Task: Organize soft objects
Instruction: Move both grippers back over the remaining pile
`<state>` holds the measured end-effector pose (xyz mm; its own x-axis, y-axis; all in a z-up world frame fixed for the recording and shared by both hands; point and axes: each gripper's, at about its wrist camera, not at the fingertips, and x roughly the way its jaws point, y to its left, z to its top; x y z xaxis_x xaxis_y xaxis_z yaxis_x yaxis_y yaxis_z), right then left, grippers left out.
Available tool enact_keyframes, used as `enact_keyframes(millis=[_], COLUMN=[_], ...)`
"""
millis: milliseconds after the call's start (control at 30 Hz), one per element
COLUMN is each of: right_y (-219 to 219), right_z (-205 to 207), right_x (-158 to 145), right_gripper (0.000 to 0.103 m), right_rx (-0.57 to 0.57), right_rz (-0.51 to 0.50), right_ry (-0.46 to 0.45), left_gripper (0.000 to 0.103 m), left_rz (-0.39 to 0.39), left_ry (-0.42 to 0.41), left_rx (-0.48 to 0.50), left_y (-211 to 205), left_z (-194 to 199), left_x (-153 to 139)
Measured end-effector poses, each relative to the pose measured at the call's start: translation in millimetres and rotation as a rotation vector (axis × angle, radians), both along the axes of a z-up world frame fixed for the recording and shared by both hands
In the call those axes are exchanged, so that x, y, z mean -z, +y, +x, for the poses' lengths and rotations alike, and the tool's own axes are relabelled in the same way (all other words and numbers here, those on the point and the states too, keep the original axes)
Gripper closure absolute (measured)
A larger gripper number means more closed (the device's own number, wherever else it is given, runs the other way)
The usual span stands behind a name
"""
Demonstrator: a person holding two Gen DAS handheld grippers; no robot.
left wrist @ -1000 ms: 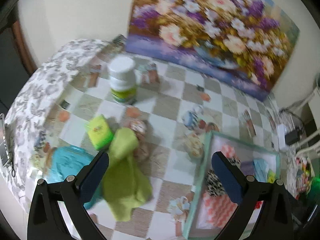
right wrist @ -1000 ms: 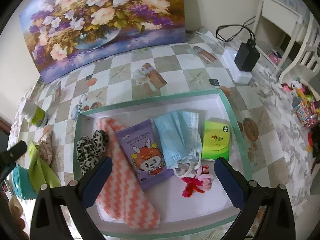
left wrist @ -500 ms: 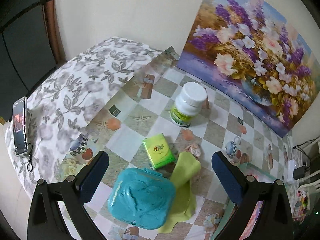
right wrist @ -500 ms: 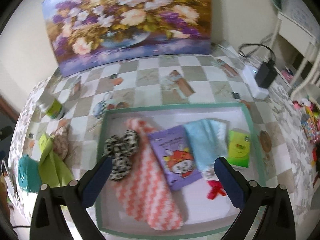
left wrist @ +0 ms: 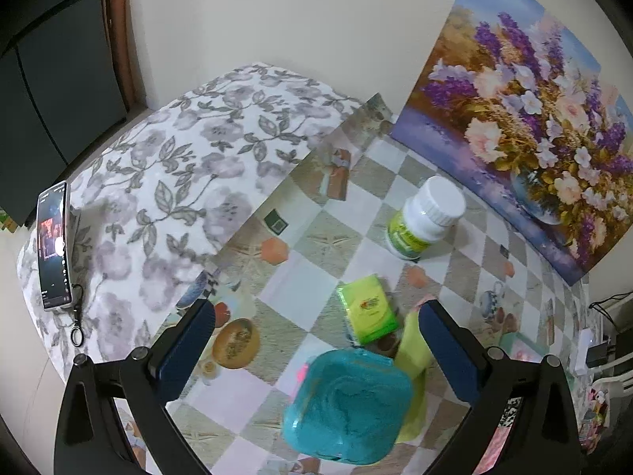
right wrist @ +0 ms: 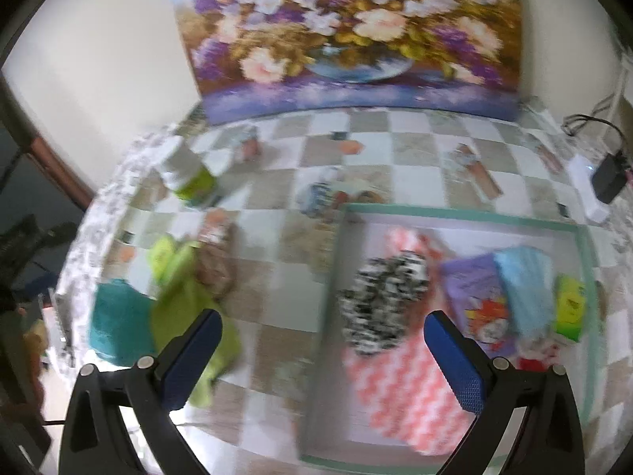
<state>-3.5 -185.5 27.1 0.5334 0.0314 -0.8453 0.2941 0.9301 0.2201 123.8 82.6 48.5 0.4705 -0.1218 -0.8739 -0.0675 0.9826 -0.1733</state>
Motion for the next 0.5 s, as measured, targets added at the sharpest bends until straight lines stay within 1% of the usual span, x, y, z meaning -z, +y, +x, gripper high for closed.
enact_keyframes(millis=[100, 200, 300, 367, 500], right_y=[15, 30, 43, 51, 65], right_z=[6, 13, 17, 19, 23], right_x=[0, 8, 19, 28, 42], right_gripper=[0.0, 0.0, 0.0, 0.0, 0.0], right_rx=[-0.052, -0.093, -0.118, -0.14, -0.189], right_rz=[0.024, 0.044, 0.036, 0.033, 0.014], right_ry=[-0.009, 0.014, 0.041, 0.059, 0.097], left_gripper=[0.001, 0.001, 0.001, 0.001, 0.001], left_rz=[-0.003, 0.0, 0.016, 0.036, 0.042], left_ry=[0.019, 0.036, 0.053, 0.082, 0.143], left_rx=[-0.004, -0.002, 0.009, 0.024, 0.035], left_y=[4, 6, 5, 2, 1], left_z=[3, 5, 8, 12, 17], left_x=[5, 10, 15, 23, 38])
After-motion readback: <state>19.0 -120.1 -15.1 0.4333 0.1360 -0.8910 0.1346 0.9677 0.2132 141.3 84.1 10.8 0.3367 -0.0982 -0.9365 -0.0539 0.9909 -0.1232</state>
